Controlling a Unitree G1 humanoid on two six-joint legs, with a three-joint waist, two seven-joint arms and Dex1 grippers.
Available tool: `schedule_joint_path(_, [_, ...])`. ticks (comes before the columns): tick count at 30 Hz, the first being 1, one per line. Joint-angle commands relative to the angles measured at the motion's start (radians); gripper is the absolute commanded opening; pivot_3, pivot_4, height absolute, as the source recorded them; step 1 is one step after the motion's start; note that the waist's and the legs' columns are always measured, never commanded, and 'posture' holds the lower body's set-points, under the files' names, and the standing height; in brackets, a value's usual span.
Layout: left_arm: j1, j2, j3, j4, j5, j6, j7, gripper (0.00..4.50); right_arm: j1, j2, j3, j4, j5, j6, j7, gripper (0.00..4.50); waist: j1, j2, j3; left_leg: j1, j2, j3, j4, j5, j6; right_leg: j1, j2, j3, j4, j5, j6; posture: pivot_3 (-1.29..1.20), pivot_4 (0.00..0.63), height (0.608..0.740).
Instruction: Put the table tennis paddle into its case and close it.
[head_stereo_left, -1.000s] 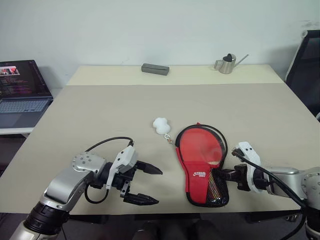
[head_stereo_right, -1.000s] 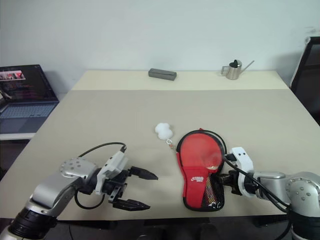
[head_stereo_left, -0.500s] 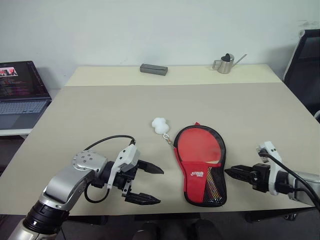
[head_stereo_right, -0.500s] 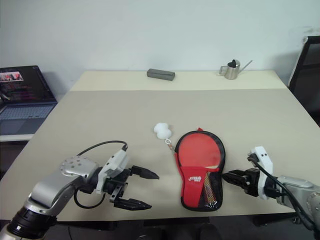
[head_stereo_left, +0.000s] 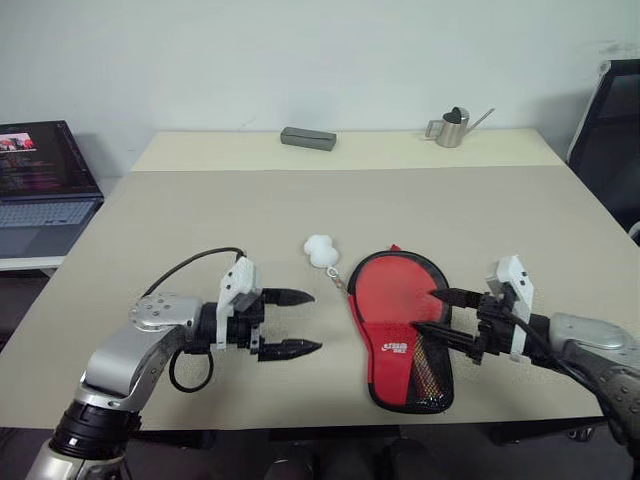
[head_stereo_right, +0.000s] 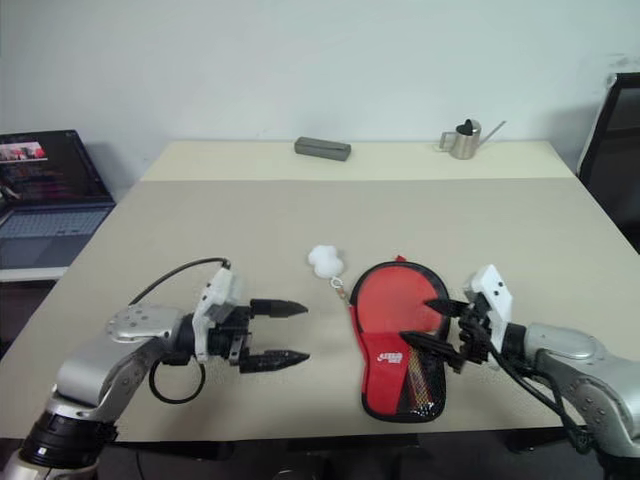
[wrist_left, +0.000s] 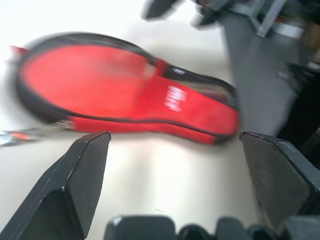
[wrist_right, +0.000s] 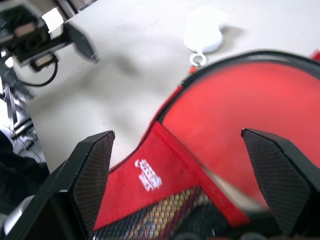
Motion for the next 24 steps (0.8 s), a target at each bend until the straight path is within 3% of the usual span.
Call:
schedule_joint_path(1, [-0.035, -0.025, 0.052, 0.028, 0.012, -0.012, 0.086, 4.50, -0.039, 0.038, 0.020, -0.002, -0.034, -0.048, -0.007, 4.46, 0.000, 0.000, 0.000, 0.000, 0.000, 0.000, 0.000, 0.000, 0.000, 0.000, 0.000, 0.000, 0.000, 0.000, 0.000, 0.00, 0.150, 0.740])
schedule_joint_path(8, [-0.128, -0.091, 0.045, 0.148, 0.126, -0.079, 0.246, 4.50, -0.094, 0.141, 0.096, 0.050, -0.147, -0.097, -0.069, 4.46, 0.001, 0.000, 0.000, 0.000, -0.001, 0.000, 0.000, 0.000, 0.000, -0.001, 0.000, 0.000, 0.000, 0.000, 0.000, 0.00, 0.150, 0.740])
schedule_joint_path(16, [-0.289, -0.130, -0.018, 0.414, 0.289, -0.216, 0.291, 4.50, -0.111, 0.180, 0.159, 0.072, -0.217, -0.087, -0.095, 4.46, 0.001, 0.000, 0.000, 0.000, -0.001, 0.000, 0.000, 0.000, -0.001, -0.001, 0.000, 0.000, 0.001, 0.000, 0.000, 0.00, 0.150, 0.740])
schedule_joint_path(24, [-0.431, -0.260, -0.049, 0.693, 0.395, -0.329, 0.393, 4.50, -0.129, 0.241, 0.188, 0.090, -0.284, -0.110, -0.120, 4.46, 0.000, 0.000, 0.000, 0.000, -0.002, 0.000, 0.001, 0.001, -0.001, -0.001, 0.000, 0.000, 0.002, 0.000, 0.000, 0.00, 0.150, 0.740])
